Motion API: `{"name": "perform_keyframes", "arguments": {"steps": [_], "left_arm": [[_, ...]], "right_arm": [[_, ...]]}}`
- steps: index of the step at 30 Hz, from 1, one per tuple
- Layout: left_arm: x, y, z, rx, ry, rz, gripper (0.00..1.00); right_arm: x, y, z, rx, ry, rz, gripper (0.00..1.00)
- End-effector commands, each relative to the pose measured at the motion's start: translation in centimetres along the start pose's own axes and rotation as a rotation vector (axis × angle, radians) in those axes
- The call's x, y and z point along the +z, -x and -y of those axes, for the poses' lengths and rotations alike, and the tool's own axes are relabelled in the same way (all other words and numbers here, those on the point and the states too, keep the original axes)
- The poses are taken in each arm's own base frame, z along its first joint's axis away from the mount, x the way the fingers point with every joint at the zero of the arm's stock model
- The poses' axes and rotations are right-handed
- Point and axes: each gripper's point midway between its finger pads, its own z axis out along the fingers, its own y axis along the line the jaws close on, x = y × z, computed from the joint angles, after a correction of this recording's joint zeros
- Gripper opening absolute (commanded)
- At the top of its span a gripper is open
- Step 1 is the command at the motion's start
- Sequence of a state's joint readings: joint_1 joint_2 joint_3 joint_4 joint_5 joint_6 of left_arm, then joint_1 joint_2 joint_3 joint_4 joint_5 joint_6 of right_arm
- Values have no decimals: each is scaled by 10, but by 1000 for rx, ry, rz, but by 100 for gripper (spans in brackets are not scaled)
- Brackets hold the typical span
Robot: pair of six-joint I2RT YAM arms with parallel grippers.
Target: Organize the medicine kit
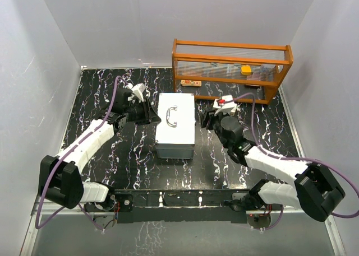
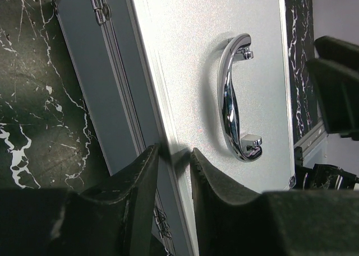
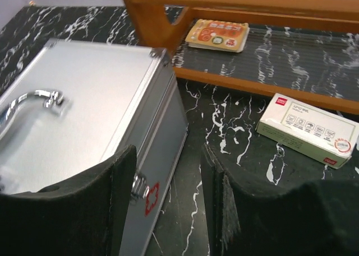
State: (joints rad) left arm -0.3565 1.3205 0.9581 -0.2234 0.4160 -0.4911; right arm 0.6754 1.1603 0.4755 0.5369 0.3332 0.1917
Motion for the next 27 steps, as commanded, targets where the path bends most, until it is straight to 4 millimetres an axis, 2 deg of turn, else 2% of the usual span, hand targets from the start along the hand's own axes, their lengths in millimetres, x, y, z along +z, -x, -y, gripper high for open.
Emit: {"name": "perform_keyframes", "arguments": {"steps": [1,4,10,14,22,27], "left_arm": [[0,-28,-18,-39,92,-120,29],[-1,-19,-11,-45,78,-101,35],[-1,-9,-3,-47,56,-84,39],[5,-13,-9,-52,69,-101,35],[10,-13,-15,-43,89,-108,28],[12,-15,-17,-43,86,-112,28]], "right_arm": [[0,3,24,150,-195,-138,48],[-2,-19,25,200,-188,-262,46],[-2,-54,36,275,-217,-462,30],[8,-65,29,256,-171,-529,21],[40,-69,-5,271,-22,-602,15],[48,-73,-14,300,16,-609,14]]}}
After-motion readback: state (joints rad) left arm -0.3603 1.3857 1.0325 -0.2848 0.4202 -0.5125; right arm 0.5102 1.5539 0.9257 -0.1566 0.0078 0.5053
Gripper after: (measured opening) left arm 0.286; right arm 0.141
